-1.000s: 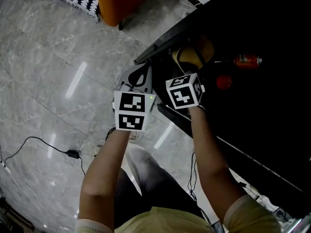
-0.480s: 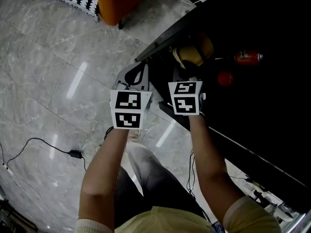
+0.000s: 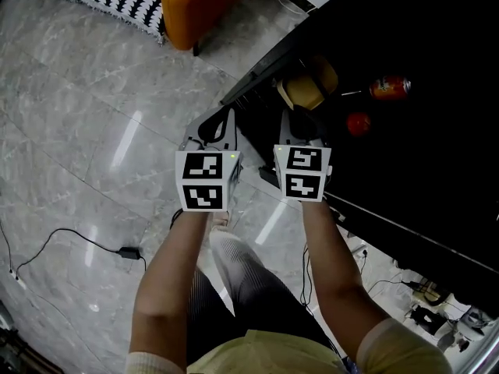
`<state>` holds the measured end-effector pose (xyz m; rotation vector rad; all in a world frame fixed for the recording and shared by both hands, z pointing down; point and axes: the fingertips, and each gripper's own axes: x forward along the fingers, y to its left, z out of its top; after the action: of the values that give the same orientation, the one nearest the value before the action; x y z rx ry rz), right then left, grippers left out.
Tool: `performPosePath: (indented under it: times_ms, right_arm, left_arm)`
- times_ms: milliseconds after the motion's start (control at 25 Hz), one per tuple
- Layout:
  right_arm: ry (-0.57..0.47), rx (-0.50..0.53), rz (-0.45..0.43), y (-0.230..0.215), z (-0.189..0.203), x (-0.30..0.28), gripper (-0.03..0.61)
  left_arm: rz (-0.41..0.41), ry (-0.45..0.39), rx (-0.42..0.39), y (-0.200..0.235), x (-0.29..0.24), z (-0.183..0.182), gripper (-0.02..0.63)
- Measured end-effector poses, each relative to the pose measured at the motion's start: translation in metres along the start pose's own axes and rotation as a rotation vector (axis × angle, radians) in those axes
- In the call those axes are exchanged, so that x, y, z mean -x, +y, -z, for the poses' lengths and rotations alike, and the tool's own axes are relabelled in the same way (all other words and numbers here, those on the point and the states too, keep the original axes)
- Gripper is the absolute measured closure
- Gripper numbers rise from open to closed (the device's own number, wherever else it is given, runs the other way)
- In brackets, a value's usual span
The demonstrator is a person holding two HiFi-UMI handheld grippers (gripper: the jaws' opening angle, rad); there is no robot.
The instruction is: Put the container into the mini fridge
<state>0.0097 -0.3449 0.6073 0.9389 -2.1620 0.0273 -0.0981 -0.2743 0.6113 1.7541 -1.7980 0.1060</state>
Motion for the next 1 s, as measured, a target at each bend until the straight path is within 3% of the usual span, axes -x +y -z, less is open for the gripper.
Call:
performPosePath:
  times_ms: [480,680,1000]
  right_arm:
    - [-0.064,-0.066,0.001,0.019,-0.028,0.061,0.538]
    - [-0.098,-0.078,0.010,0.023,-0.043,0.089,0.538]
    - [-0.149,-0.107,0.006,0.033,-0.067,0.128,0.538]
  left_arm:
    - [0.004,-0.019,0.005,-0.010,0.056,-0.017,0.591]
    - [0.007,-0.052,-0.040,-0.012,0.078,-0.041,0.592]
    - [0.023,-0.085,-0.036,-0.025,0.114,-0.064,0.591]
